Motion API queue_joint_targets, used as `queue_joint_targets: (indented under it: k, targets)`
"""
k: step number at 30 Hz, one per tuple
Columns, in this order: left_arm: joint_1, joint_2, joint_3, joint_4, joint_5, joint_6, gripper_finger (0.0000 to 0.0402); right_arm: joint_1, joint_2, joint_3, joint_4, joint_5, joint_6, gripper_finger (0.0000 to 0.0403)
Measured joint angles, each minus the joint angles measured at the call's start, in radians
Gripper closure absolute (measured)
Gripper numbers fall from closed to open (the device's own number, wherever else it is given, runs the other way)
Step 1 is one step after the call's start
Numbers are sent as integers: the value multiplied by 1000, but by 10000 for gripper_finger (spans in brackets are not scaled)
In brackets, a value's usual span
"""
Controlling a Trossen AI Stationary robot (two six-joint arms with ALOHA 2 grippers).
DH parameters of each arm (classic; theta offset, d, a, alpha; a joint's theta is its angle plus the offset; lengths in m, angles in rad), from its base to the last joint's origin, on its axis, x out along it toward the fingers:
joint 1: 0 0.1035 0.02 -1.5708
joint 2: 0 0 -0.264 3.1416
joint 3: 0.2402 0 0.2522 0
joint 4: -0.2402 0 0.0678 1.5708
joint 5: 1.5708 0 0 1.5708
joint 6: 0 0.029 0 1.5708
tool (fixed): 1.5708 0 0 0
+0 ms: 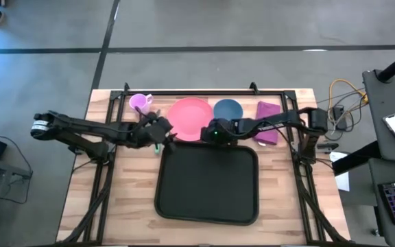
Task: Set up tray
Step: Put the pink plate on the black tray
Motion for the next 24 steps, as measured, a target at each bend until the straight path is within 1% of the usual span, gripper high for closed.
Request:
queue_joint_targets:
  k: [2,5,8,14,18,24]
  targets:
    - [13,0,33,-1,-14,44,261,-8,19,4,47,-2,36,220]
    - [32,0,62,-1,-18,74,261,-8,35,0,100,15,40,221]
    - [46,1,74,-13,-16,88,261,-7,31,0,95,56,52,218]
    - [47,4,75,-58,-12,97,261,-28,36,0,83,81,105,218]
    - [47,4,73,-79,-11,96,261,-41,43,0,85,128,149,218]
    - [47,4,73,-78,-11,97,261,-58,72,0,105,147,162,218]
